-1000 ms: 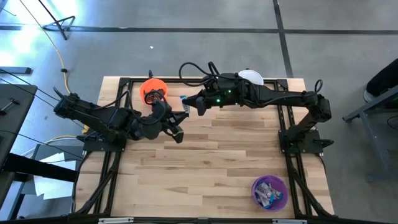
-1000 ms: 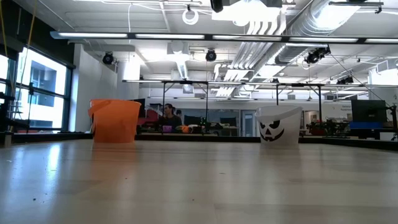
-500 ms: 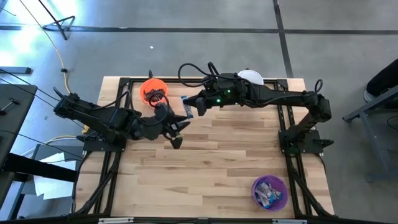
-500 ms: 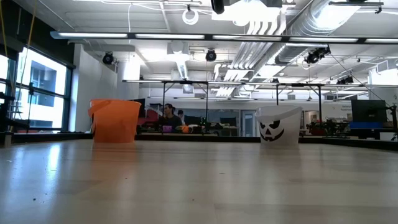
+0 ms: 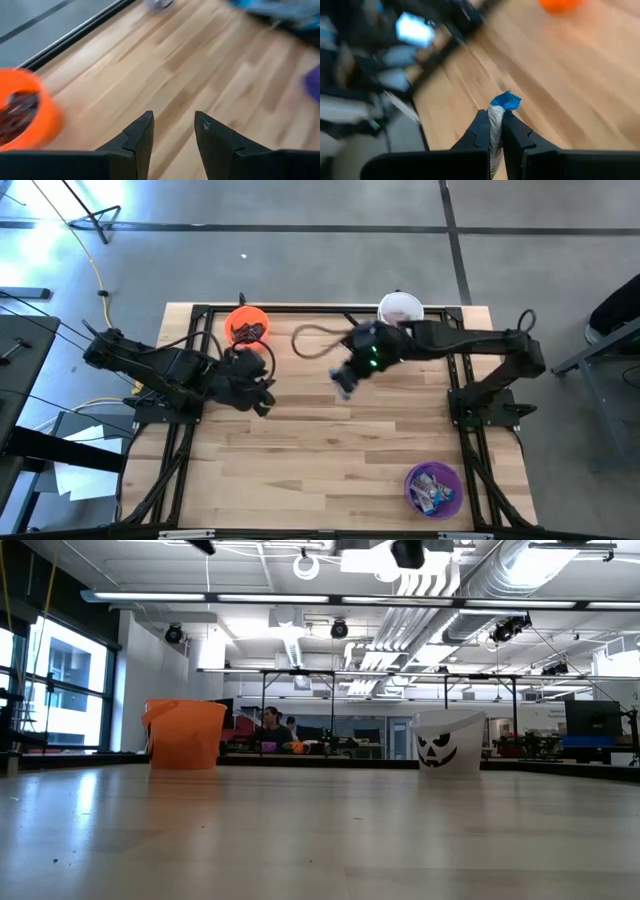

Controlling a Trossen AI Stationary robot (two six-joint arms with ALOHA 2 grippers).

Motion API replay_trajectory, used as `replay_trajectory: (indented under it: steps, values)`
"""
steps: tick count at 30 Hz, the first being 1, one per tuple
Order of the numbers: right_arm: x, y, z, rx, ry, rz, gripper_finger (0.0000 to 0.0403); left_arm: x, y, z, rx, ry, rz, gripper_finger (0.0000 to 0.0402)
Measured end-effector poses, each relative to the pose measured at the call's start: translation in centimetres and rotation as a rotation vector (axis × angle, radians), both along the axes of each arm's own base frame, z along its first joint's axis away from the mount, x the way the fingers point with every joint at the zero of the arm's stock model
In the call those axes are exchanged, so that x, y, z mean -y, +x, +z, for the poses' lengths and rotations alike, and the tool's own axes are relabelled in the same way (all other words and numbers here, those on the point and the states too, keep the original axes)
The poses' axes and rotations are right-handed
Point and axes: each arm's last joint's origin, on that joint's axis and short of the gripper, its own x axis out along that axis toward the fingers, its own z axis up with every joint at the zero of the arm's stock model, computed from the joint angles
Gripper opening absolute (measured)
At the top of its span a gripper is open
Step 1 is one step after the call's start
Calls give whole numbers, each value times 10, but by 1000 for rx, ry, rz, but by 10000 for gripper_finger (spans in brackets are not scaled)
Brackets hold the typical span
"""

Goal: Sort candy
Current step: Put the white chocolate into the violet bucket

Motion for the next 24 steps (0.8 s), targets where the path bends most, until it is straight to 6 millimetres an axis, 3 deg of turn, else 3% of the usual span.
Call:
replay_trajectory:
  steps: [15,24]
  values:
    - [-107,-101,-13,-630,35,-144,8,-23,-30,-11,-331,122,99,130]
    - [-168,-141,-17,-703,147,-264,8,-32,-36,-10,-363,132,138,130]
